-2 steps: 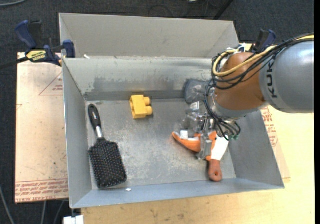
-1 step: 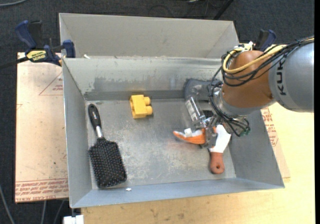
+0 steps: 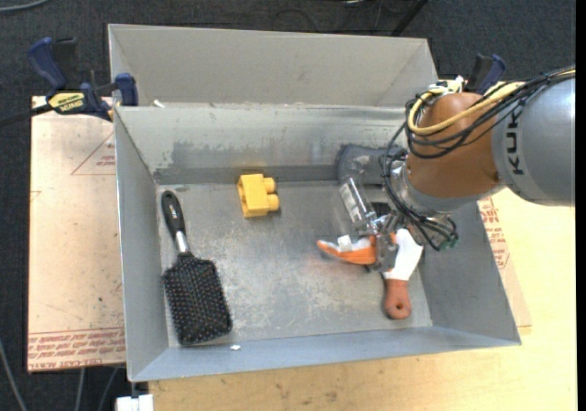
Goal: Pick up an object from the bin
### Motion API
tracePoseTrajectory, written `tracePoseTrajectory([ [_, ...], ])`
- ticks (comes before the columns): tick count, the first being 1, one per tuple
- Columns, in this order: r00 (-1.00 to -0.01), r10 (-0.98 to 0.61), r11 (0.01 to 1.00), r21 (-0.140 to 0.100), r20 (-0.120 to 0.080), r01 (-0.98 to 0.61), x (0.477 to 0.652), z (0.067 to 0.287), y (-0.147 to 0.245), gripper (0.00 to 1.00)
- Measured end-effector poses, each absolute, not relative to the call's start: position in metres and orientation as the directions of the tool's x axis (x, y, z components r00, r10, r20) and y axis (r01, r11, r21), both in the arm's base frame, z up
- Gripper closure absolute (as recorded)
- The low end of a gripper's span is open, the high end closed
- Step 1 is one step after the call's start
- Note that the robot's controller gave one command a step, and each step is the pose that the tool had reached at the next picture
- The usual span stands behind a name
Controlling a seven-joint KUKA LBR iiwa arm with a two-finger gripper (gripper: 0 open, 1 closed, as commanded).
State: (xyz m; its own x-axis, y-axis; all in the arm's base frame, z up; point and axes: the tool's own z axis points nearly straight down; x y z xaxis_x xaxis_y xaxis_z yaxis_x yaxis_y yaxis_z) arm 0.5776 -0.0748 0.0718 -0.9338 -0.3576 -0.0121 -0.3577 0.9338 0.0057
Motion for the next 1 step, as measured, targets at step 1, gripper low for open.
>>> tracePoseTrajectory([
  [1, -0.924, -0.382, 0.924, -0.001, -0.023, -0.382, 0.5696, 0.2569, -0.0869, 1.00],
])
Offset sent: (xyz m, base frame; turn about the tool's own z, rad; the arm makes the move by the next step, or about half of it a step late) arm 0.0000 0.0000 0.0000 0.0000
